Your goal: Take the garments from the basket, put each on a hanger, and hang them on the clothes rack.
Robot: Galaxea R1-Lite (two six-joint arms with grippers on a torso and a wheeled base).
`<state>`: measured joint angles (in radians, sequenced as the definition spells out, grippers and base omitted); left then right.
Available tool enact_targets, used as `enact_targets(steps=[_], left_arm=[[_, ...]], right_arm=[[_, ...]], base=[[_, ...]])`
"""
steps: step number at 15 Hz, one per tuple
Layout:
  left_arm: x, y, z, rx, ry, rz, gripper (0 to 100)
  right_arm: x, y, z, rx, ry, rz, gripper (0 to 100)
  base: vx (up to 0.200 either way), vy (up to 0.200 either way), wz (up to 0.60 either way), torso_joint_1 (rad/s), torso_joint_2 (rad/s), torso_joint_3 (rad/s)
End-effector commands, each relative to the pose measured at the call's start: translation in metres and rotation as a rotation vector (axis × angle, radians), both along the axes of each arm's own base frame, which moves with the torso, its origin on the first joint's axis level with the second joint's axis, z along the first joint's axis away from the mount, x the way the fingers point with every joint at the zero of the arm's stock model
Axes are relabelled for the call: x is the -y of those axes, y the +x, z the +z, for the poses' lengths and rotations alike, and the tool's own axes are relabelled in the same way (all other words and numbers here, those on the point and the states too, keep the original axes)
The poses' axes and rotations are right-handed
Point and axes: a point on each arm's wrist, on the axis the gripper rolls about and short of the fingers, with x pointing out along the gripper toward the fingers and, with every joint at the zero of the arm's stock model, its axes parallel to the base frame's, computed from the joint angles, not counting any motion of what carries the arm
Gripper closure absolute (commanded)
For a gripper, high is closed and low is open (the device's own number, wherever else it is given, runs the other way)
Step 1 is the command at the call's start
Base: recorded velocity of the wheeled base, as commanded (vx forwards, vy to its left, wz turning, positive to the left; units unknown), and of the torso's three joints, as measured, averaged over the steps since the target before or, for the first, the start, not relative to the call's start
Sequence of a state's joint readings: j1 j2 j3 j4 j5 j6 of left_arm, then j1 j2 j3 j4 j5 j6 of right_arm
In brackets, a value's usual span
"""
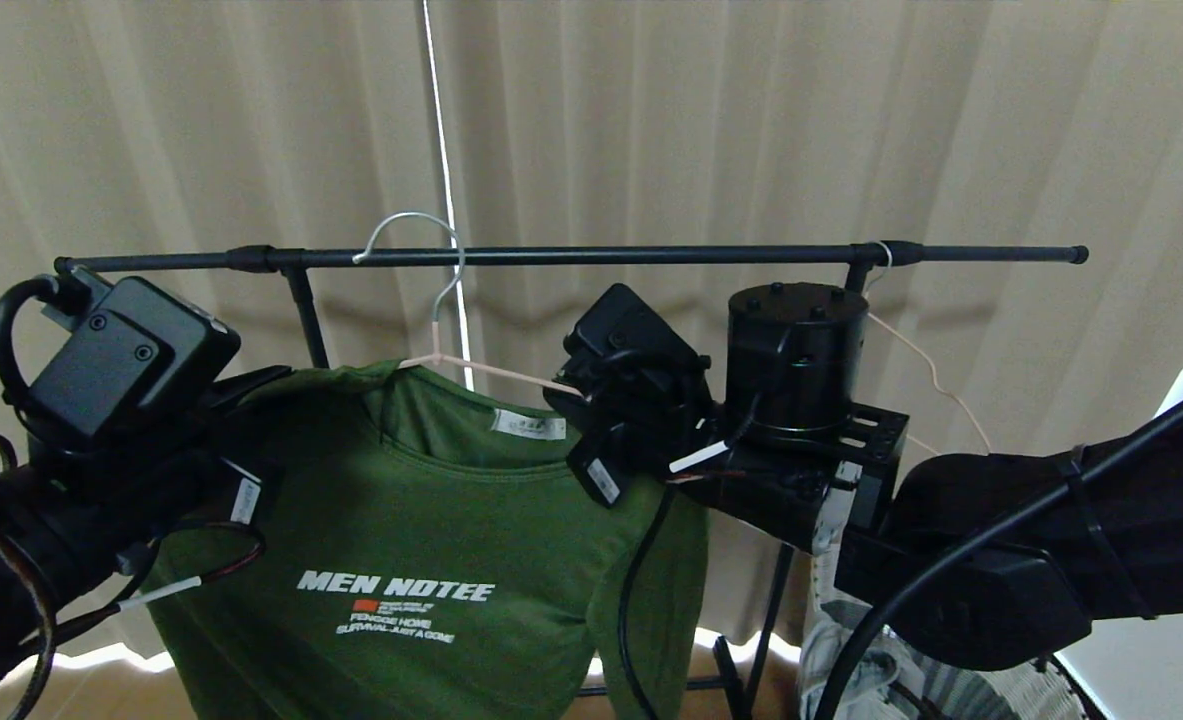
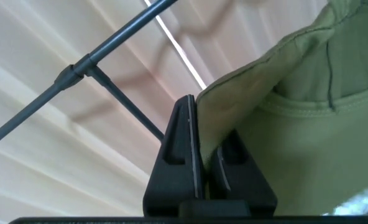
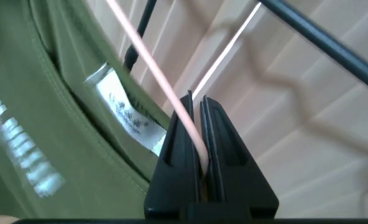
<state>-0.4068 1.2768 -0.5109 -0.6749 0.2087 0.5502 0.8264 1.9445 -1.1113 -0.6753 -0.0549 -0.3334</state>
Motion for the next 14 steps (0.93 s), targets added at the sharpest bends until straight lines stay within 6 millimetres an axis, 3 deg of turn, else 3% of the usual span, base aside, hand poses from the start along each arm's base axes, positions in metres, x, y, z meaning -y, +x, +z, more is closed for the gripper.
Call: enact_targets(steps=[1, 2, 3, 6, 13, 14], left_arm=[[0.000, 0.000, -0.002, -0.005, 0.001, 0.000, 100], [0.000, -0.001, -0.002, -0.006, 0.000, 0.000, 100], [-0.001, -0.002, -0.001, -0.002, -0.002, -0.004, 0], [0.001, -0.006, 0.002, 0.011, -0.016, -0.023, 0], [-0.016, -0.048, 0.014, 0.100, -0.126, -0.118, 0], [-0.022, -0.049, 0.012, 0.090, -0.120, -0.086, 0]], right_arm=[[0.000, -0.001, 0.000, 0.001, 0.001, 0.000, 100], [0.000, -0.001, 0.000, 0.000, 0.000, 0.000, 100], [0.001, -0.001, 0.001, 0.001, 0.001, 0.000, 100], [0.004, -0.002, 0.003, 0.002, 0.007, -0.007, 100], [0.074, 0.001, 0.018, 0.021, 0.025, -0.168, 100], [0.093, -0.003, 0.025, 0.030, 0.036, -0.202, 100]], base=[[0.000, 0.000, 0.00, 0.000, 0.00, 0.000], [0.000, 0.000, 0.00, 0.000, 0.00, 0.000], [0.000, 0.000, 0.00, 0.000, 0.00, 0.000], [0.000, 0.000, 0.00, 0.000, 0.00, 0.000], [0.000, 0.000, 0.00, 0.000, 0.00, 0.000], [0.000, 0.000, 0.00, 0.000, 0.00, 0.000]])
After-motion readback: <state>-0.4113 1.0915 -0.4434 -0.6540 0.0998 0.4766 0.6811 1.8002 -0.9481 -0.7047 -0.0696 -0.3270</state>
